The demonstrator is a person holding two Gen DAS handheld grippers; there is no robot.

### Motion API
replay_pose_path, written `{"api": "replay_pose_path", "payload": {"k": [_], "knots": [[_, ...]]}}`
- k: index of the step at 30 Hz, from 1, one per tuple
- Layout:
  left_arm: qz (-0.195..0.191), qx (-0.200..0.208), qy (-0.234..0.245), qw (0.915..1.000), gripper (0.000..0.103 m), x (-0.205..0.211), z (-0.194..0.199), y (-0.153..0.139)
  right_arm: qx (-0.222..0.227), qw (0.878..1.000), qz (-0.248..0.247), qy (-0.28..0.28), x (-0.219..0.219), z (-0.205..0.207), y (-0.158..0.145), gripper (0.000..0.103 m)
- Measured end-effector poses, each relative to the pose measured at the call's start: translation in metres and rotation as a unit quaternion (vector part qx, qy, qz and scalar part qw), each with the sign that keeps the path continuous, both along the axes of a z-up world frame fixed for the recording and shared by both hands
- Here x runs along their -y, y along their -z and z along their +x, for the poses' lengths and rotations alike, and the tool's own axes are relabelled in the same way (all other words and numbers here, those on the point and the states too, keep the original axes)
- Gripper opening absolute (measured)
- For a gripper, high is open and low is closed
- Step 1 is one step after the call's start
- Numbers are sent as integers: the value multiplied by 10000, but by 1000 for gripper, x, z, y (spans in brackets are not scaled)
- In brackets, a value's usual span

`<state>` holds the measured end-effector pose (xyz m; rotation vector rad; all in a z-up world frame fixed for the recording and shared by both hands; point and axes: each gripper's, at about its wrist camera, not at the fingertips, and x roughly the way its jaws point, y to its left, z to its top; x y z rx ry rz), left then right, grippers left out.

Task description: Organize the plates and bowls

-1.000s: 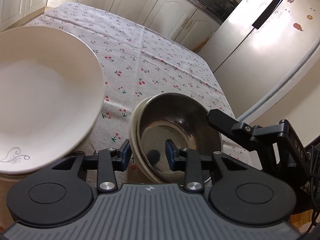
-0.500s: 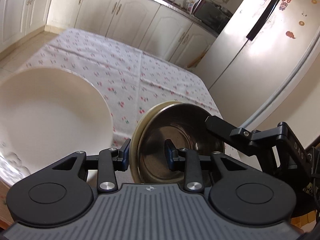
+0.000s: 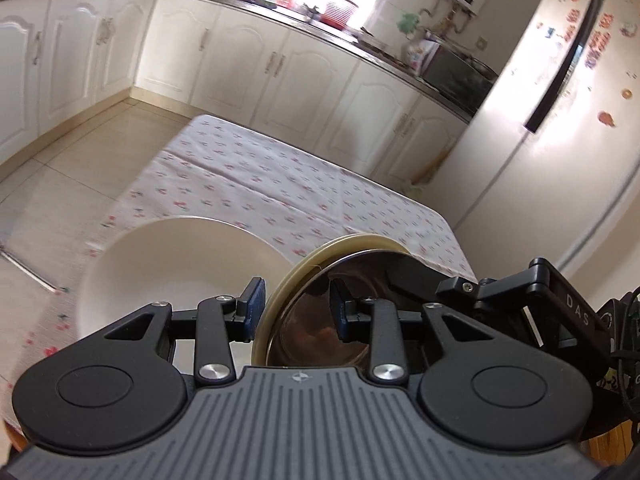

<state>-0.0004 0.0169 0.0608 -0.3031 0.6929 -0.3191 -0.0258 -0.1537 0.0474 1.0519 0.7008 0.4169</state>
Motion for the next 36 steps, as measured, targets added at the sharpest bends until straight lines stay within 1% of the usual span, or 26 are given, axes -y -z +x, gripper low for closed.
{"api": "replay_pose_path", "payload": {"k": [4, 9, 13, 17, 22, 27, 33, 36], "knots": [[37, -17, -212, 9998, 36, -14, 6, 0, -88, 9998, 2, -179, -17, 17, 4, 83], [62, -102, -360, 9993, 36, -24, 9, 4, -154, 9993, -74, -318, -33, 30, 7, 83], [79, -177, -426, 9989, 36, -21, 11, 7, -198, 9988, -221, -388, -38, 37, 8, 83], [86, -245, -449, 9987, 36, -31, 16, 11, -213, 9980, -398, -444, -43, 40, 10, 83], [69, -340, -443, 9984, 37, -34, 17, 14, -136, 9966, -659, -465, -48, 41, 8, 83], [56, -351, -455, 9983, 36, -34, 22, 15, -66, 9958, -772, -484, -52, 41, 7, 82], [46, -461, -473, 9978, 37, -37, 22, 20, 57, 9912, -1224, -510, -60, 41, 3, 81], [29, -468, -475, 9978, 37, -37, 20, 19, 130, 9893, -1356, -517, -61, 39, 2, 81]]}}
